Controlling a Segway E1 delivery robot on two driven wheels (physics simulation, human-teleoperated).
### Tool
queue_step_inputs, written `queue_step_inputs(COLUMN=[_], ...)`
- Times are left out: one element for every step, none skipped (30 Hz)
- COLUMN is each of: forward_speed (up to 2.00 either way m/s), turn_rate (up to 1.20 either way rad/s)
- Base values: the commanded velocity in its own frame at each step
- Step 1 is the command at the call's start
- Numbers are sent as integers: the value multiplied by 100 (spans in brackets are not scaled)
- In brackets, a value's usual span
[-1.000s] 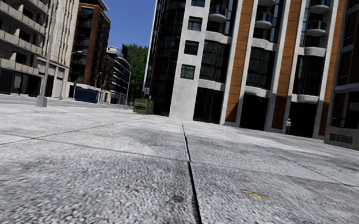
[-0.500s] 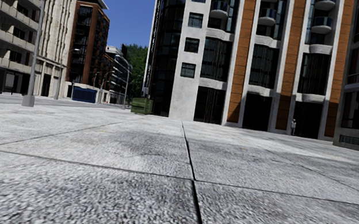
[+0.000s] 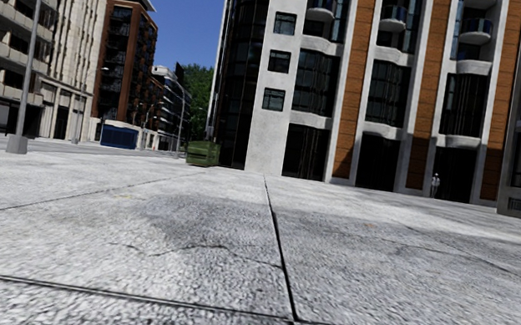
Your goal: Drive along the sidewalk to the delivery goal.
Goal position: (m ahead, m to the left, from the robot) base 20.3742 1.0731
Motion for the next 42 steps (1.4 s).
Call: queue_step_inputs(forward_speed=[200, 200, 200, 200, 200, 200, 200, 200, 200, 200, 200, 200, 200, 200, 200, 200, 200, 200, 200, 200, 200, 200, 200, 200, 200, 200, 200, 200, 200, 200, 200, 200, 200, 200, 200, 200, 200, 200, 200, 200, 200, 200], turn_rate=[0, 0, 0, 0, 0, 0, 0, 0, 0, 0, 0, 0, 0, 0, 0, 0, 0, 0, 0, 0, 0, 0, 0, 0, 0, 0, 0, 0, 0, 0, 0, 0, 0, 0, 0, 0, 0, 0, 0, 0, 0, 0])
